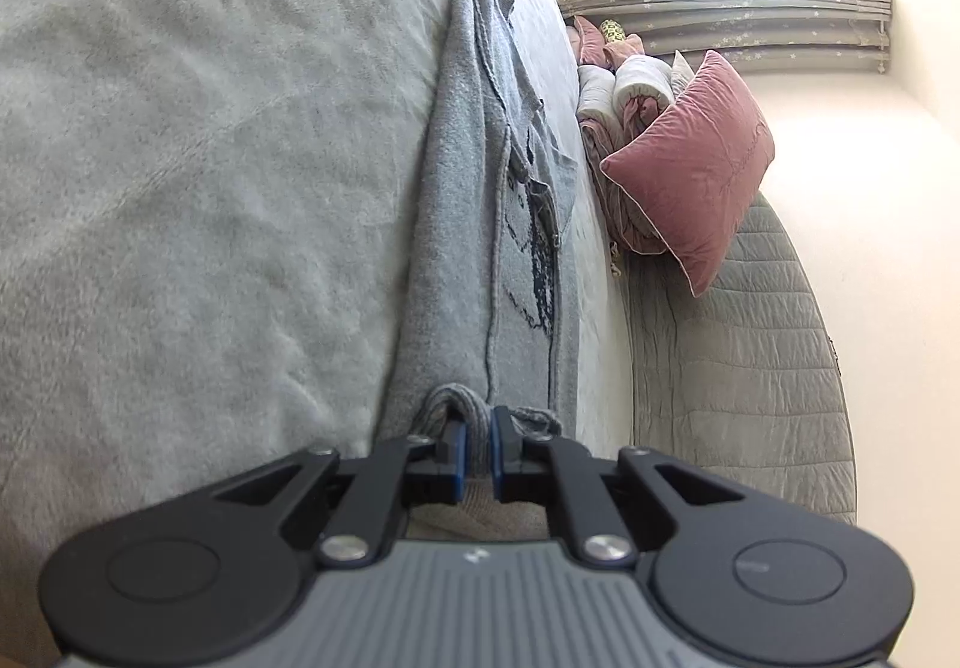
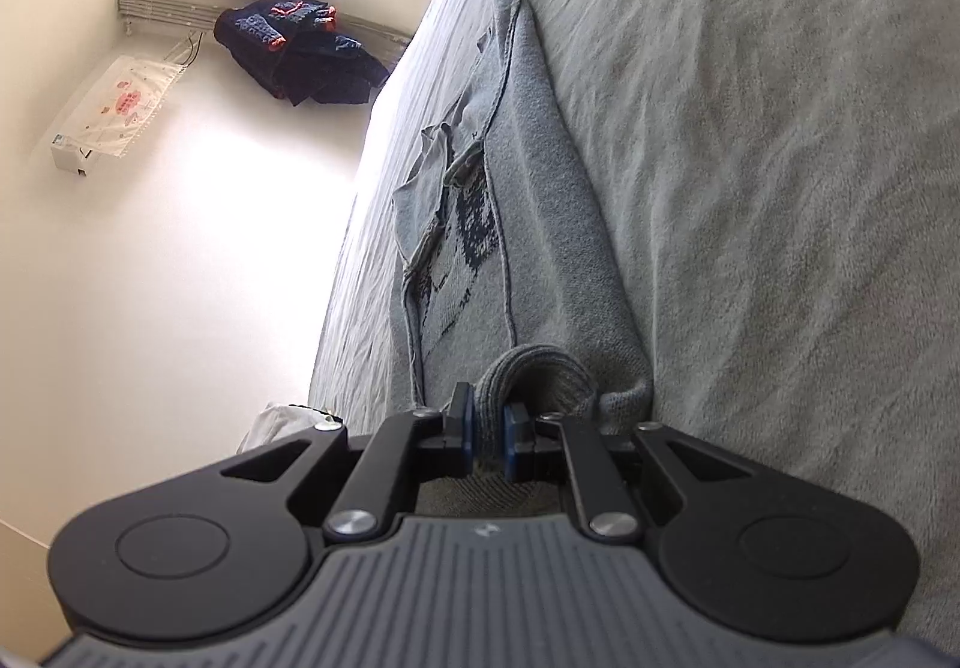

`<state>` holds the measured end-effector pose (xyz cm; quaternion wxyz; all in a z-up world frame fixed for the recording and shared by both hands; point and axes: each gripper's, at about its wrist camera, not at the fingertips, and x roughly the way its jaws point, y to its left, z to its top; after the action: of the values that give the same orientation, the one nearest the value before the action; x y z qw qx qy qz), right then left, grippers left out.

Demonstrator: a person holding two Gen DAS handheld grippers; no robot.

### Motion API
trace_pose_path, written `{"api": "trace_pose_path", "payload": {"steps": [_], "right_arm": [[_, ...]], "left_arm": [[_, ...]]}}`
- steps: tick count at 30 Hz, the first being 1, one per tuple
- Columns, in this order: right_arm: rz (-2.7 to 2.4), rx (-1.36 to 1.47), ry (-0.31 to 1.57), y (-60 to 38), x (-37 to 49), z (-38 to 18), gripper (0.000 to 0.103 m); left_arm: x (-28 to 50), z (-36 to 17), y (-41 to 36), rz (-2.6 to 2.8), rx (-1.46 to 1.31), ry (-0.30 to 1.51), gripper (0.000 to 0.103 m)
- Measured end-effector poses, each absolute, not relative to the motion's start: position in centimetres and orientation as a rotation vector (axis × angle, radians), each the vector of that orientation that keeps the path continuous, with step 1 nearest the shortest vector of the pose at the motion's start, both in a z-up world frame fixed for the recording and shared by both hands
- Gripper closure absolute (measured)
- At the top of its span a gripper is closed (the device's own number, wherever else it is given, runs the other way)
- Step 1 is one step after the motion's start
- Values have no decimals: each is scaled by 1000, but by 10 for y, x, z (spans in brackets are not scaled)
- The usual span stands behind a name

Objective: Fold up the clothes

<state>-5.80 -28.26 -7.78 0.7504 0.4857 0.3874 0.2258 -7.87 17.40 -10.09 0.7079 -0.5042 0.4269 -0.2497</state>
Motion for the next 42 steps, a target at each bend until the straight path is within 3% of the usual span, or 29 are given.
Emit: {"api": "trace_pose_path", "payload": {"steps": [10, 15, 20, 25, 32, 42], "right_arm": [[492, 1063, 785, -285, -63, -85, 90], [518, 1086, 711, -286, -75, -86, 82], [542, 1123, 647, -291, -86, -89, 58], [511, 1142, 585, -297, -93, -92, 55], [447, 1104, 517, -302, -100, -86, 42], [405, 878, 489, -279, -95, -71, 40]], "left_arm": [[-77, -109, 178, -614, -1163, 850, 88], [-78, -111, 182, -653, -1216, 786, 68], [-79, -110, 180, -667, -1213, 763, 64], [-79, -107, 179, -667, -1199, 732, 56], [-77, -100, 180, -646, -1170, 678, 42], [-83, -73, 180, -505, -917, 624, 42]]}}
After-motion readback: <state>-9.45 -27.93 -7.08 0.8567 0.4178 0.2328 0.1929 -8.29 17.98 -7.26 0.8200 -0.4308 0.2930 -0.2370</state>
